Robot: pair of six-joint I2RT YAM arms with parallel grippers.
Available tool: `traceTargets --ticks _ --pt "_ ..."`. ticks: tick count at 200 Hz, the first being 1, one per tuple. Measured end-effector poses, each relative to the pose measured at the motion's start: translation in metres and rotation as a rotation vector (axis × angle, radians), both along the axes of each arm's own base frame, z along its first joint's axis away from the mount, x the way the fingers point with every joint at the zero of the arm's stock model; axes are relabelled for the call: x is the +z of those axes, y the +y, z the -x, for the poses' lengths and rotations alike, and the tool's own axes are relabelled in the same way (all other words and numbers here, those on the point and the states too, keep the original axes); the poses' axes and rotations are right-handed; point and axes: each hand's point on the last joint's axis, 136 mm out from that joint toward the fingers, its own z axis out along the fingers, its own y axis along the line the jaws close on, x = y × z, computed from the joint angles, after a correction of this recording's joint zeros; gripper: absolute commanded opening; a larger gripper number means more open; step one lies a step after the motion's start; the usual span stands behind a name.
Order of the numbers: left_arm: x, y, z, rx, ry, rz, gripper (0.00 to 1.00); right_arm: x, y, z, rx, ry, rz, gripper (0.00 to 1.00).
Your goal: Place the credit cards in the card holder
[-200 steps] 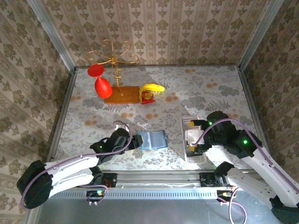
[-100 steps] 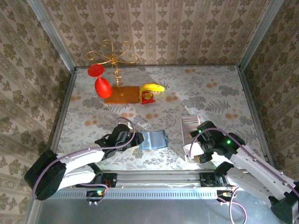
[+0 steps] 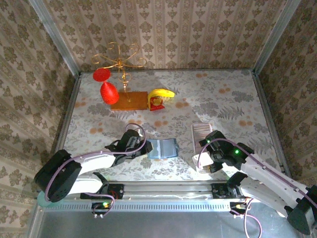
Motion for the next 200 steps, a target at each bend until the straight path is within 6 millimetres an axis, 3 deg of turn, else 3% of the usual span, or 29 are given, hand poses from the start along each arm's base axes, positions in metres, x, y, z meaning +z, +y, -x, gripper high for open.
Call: traceTargets --ticks 31,105,200 --pt "0.002 -0.005 -0.006 -0.009 -0.006 0.013 0.15 -0.003 0.004 -0.003 0.014 -0.006 0.014 1.00" --pt "0.002 -0.007 -0.007 -0.013 -0.007 0.024 0.16 -0.009 0.005 -0.007 0.019 -0.019 0.048 0.97" --pt "0.006 -0.005 -0.003 -0.029 -0.024 0.026 0.15 -0.016 0.002 -0.001 0.047 0.009 0.091 0.64"
